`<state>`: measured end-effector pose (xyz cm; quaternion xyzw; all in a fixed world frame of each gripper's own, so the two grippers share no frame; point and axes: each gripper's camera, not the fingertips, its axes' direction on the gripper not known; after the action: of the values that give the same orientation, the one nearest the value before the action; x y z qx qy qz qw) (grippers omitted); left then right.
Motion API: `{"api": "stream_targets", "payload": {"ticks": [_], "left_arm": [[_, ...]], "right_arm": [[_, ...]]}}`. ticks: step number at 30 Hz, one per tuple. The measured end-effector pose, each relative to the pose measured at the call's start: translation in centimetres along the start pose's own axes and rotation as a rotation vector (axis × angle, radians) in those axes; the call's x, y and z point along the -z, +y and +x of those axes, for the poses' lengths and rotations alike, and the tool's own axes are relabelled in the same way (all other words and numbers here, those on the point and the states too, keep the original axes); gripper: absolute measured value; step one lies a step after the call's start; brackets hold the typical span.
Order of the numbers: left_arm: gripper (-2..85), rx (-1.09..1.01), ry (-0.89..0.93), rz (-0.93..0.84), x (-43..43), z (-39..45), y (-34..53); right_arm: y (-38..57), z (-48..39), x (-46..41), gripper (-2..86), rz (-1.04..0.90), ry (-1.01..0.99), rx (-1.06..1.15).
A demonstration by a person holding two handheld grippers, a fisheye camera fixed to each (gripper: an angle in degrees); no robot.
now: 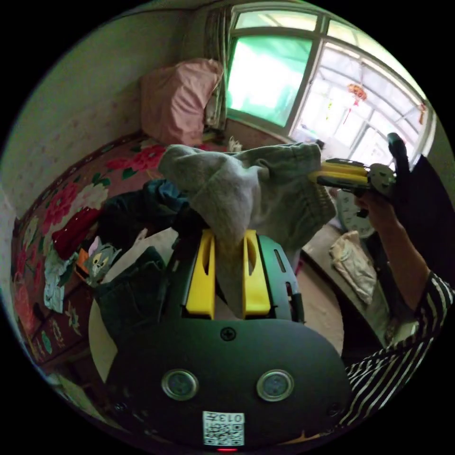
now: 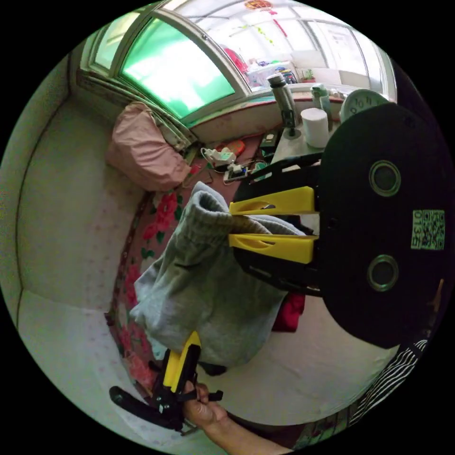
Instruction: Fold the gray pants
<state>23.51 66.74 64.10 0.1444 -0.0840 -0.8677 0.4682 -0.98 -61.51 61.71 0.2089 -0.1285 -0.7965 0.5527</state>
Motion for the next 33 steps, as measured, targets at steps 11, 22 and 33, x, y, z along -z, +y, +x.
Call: {"api": "stream_targets", "payload": {"ticks": [11,22,33], "left_arm": [[11.5,0.184,-0.032,-0.047,-14.5,-1.3,-0.2],[12.9,0.219,-0.056,0.010,-18.1,1.5,0.9],[17.3,0.194,-0.063,0.185,-12.0,6.9,11.5]], "right_arm": [[3.3,0.1,-14.1,1.3,-0.118,0.002,0.008],[9.3,-1.2,-13.8,4.4,-0.053,0.078,-0.028],[24.1,-1.3,2.3,13.2,0.238,0.002,-0.246]]}}
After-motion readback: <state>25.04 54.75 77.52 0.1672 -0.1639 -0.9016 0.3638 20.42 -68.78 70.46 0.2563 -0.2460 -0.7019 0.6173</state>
